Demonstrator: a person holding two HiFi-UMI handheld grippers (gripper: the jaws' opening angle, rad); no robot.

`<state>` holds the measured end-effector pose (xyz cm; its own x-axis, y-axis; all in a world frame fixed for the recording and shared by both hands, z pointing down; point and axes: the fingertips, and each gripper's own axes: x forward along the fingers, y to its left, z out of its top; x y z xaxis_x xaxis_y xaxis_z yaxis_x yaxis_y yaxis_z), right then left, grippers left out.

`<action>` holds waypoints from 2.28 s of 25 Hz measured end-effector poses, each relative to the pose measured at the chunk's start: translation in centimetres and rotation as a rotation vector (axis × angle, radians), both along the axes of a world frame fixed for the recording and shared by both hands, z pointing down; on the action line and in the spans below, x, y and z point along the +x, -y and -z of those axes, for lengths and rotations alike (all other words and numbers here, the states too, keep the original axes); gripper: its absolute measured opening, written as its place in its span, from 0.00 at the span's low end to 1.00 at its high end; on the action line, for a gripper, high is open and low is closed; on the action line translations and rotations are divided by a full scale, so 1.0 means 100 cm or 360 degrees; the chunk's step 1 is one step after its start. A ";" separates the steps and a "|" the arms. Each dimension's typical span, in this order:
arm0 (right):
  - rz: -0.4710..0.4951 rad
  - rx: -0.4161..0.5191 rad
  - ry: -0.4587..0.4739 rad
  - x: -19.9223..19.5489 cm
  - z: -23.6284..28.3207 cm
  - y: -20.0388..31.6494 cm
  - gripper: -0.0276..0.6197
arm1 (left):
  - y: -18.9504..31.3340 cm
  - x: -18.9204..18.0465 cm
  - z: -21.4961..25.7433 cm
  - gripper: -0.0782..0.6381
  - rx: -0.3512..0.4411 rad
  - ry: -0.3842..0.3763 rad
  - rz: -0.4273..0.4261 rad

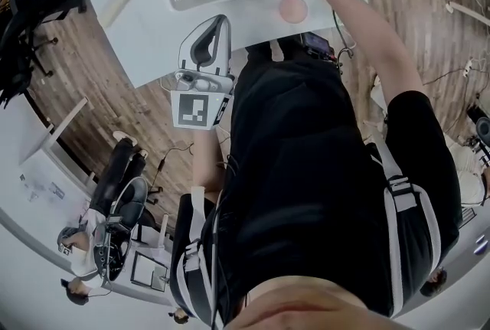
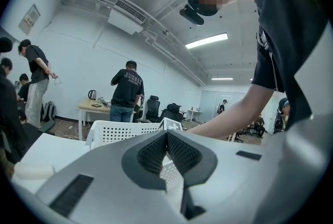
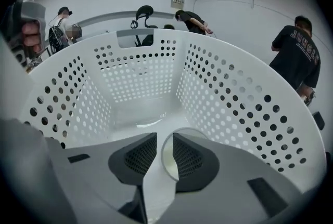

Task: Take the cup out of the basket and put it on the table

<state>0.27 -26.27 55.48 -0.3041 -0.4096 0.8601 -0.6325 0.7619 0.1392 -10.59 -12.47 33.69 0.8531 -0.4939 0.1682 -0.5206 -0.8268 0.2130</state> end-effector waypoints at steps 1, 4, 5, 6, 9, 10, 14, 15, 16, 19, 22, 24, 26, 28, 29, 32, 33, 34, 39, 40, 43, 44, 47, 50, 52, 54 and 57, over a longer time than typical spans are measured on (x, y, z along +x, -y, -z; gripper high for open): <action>0.0011 -0.0004 -0.0011 0.001 -0.001 -0.001 0.20 | -0.001 0.001 0.000 0.14 -0.0001 0.0001 0.0000; 0.0030 -0.0024 -0.0045 0.004 -0.011 -0.007 0.20 | -0.006 0.005 -0.004 0.14 -0.0005 0.0009 0.0004; 0.0037 -0.0029 -0.0058 0.005 -0.014 -0.008 0.20 | -0.007 0.006 -0.005 0.14 -0.0006 0.0009 0.0006; 0.0046 -0.0034 -0.0070 0.005 -0.017 -0.009 0.20 | -0.008 0.007 -0.006 0.14 -0.0007 0.0008 0.0008; 0.0067 -0.0030 -0.0099 0.006 -0.018 -0.009 0.15 | -0.008 0.007 -0.006 0.14 -0.0009 0.0014 0.0011; 0.0066 -0.0030 -0.0102 0.006 -0.018 -0.008 0.13 | -0.008 0.007 -0.006 0.14 -0.0011 0.0016 0.0013; 0.0088 -0.0054 -0.0082 0.003 -0.016 -0.011 0.10 | -0.009 0.008 -0.005 0.14 -0.0010 0.0017 0.0020; 0.0092 -0.0060 -0.0078 0.002 -0.016 -0.012 0.10 | -0.009 0.009 -0.004 0.14 -0.0009 0.0018 0.0020; 0.0091 -0.0063 -0.0076 0.002 -0.016 -0.013 0.10 | -0.010 0.009 -0.004 0.14 -0.0008 0.0019 0.0019; 0.0076 -0.0058 -0.0058 0.003 -0.015 -0.015 0.10 | -0.011 0.011 -0.004 0.14 -0.0007 0.0018 0.0019; 0.0077 -0.0052 -0.0047 0.002 -0.013 -0.014 0.10 | -0.012 0.011 -0.004 0.14 0.0001 0.0019 0.0018; 0.0079 -0.0044 -0.0037 0.001 -0.010 -0.014 0.10 | -0.013 0.010 -0.003 0.14 0.0004 0.0018 0.0021; 0.0075 -0.0031 -0.0007 -0.002 -0.004 -0.015 0.10 | -0.013 0.009 -0.002 0.14 0.0005 0.0017 0.0024; 0.0076 0.0002 0.0028 -0.004 0.006 -0.014 0.10 | -0.014 0.009 -0.002 0.14 0.0007 0.0016 0.0025; 0.0077 0.0022 0.0045 -0.006 0.011 -0.014 0.10 | -0.015 0.009 -0.002 0.14 0.0008 0.0014 0.0026; 0.0068 0.0086 0.0108 -0.010 0.032 -0.011 0.10 | -0.017 0.010 0.000 0.14 0.0018 0.0006 0.0026; 0.0062 0.0110 0.0134 -0.011 0.040 -0.011 0.10 | -0.018 0.010 0.001 0.14 0.0022 0.0004 0.0025; 0.0058 0.0136 0.0160 -0.013 0.048 -0.010 0.10 | -0.019 0.011 0.002 0.14 0.0027 0.0003 0.0023; 0.0043 0.0285 0.0279 -0.018 0.095 -0.014 0.10 | -0.022 0.012 0.007 0.14 0.0051 -0.0010 0.0010; 0.0041 0.0315 0.0302 -0.018 0.105 -0.016 0.10 | -0.024 0.012 0.008 0.14 0.0055 -0.0013 0.0007; 0.0034 0.0401 0.0368 -0.020 0.131 -0.030 0.10 | -0.030 0.012 0.010 0.14 0.0071 -0.0018 -0.0004; 0.0026 0.0427 0.0393 -0.020 0.140 -0.036 0.10 | -0.033 0.012 0.010 0.14 0.0080 -0.0019 -0.0009; 0.0002 0.0502 0.0469 -0.017 0.166 -0.056 0.10 | -0.043 0.016 0.011 0.14 0.0106 -0.0017 -0.0023; -0.0005 0.0563 0.0566 -0.014 0.188 -0.076 0.10 | -0.050 0.022 0.011 0.14 0.0123 -0.0015 -0.0024; -0.0015 0.0597 0.0627 -0.012 0.199 -0.089 0.10 | -0.052 0.027 0.012 0.14 0.0132 -0.0013 -0.0023; -0.0028 0.0627 0.0669 -0.008 0.209 -0.101 0.10 | -0.055 0.031 0.016 0.14 0.0144 -0.0014 -0.0028; -0.0044 0.0666 0.0726 -0.003 0.223 -0.121 0.10 | -0.060 0.036 0.022 0.14 0.0162 -0.0017 -0.0032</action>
<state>0.00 -14.18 33.13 -0.5878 -0.6971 0.4106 -0.7174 0.6837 0.1338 -6.95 -6.49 31.48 0.8646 -0.4906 0.1086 -0.5017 -0.8548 0.1327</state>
